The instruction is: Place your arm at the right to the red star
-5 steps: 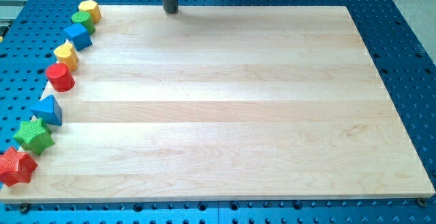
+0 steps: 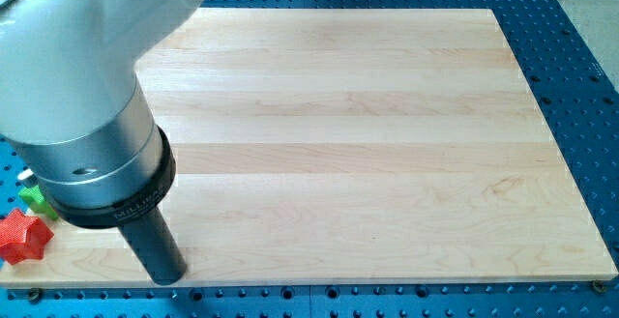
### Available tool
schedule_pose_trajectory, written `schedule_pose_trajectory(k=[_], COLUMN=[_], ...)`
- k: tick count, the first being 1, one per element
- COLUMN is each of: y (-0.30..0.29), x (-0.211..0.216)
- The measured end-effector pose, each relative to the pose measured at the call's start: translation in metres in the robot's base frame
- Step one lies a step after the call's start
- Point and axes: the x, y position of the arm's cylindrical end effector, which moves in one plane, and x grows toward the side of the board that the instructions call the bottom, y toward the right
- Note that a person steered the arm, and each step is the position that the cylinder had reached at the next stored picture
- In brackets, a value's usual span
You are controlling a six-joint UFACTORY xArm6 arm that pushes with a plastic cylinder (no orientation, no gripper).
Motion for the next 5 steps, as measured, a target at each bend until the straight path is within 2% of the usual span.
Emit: schedule_pose_trajectory(k=[2, 4, 5], y=[-0.013, -0.073, -0.078], x=[0.001, 0.0, 0.0])
